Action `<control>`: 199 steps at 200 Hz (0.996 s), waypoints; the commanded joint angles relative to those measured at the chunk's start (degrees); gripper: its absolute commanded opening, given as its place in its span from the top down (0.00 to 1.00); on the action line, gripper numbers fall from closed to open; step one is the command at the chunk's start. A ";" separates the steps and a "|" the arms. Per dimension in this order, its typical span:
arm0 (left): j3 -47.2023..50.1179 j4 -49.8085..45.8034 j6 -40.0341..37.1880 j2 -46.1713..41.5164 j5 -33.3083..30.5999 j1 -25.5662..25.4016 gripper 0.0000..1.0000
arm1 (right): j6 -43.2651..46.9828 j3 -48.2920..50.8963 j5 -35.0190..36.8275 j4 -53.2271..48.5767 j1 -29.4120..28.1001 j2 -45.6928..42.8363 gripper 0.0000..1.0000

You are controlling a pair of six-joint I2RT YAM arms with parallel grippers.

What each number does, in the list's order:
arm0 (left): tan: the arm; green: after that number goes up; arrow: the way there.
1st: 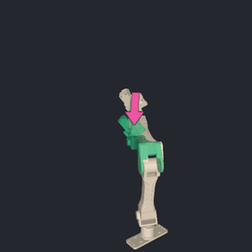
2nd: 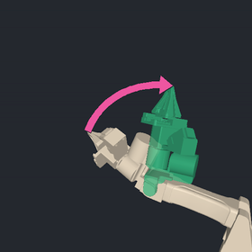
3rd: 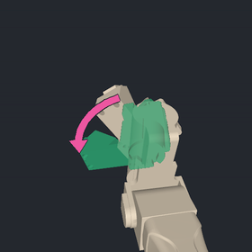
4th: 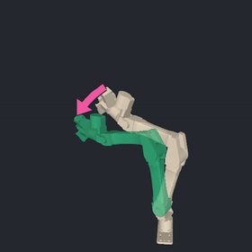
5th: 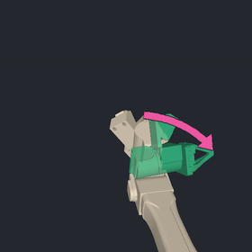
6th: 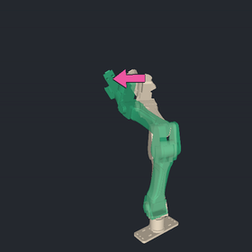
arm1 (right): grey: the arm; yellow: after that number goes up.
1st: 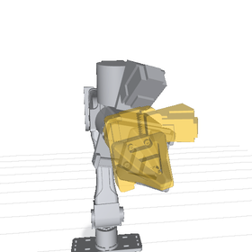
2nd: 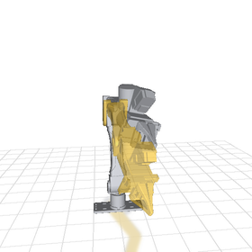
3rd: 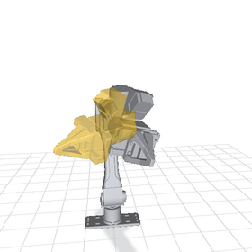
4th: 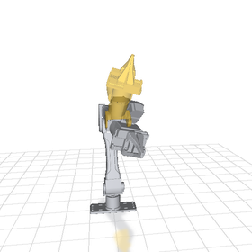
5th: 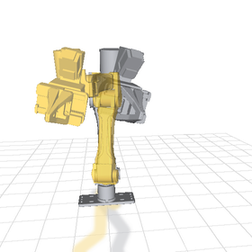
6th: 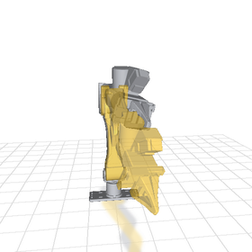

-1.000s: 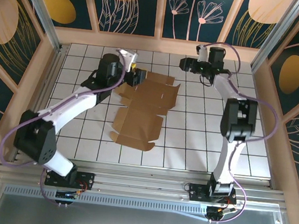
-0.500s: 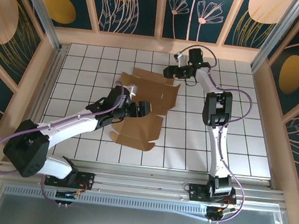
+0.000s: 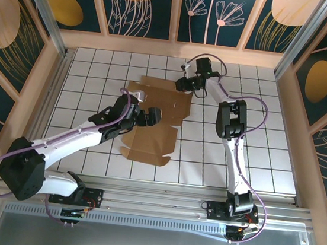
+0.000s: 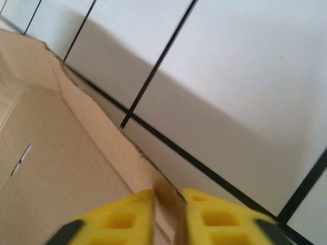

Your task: Fold the paper box

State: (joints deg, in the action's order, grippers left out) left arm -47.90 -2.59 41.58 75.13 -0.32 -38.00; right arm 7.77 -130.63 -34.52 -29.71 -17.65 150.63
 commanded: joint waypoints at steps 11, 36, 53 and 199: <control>-4.93 -4.10 -5.49 -1.87 -9.33 0.84 0.05 | 4.73 7.91 5.22 4.41 -2.69 -10.49 0.93; -10.10 -1.71 -16.99 -2.01 -14.73 2.95 0.03 | 9.72 21.34 12.89 13.29 -5.09 -21.63 0.97; -9.74 5.47 -29.78 -3.32 -14.45 4.65 0.01 | 12.30 30.96 16.53 20.99 -6.41 -29.40 1.00; -25.68 8.87 -110.04 21.50 24.10 14.09 0.01 | 30.12 74.22 12.44 64.19 -7.14 -57.77 1.00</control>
State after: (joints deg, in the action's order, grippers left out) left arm -68.07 11.18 -57.06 92.97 16.40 -23.92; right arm 34.22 -58.22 -19.05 29.61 -24.75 96.38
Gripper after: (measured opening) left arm 0.988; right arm 0.067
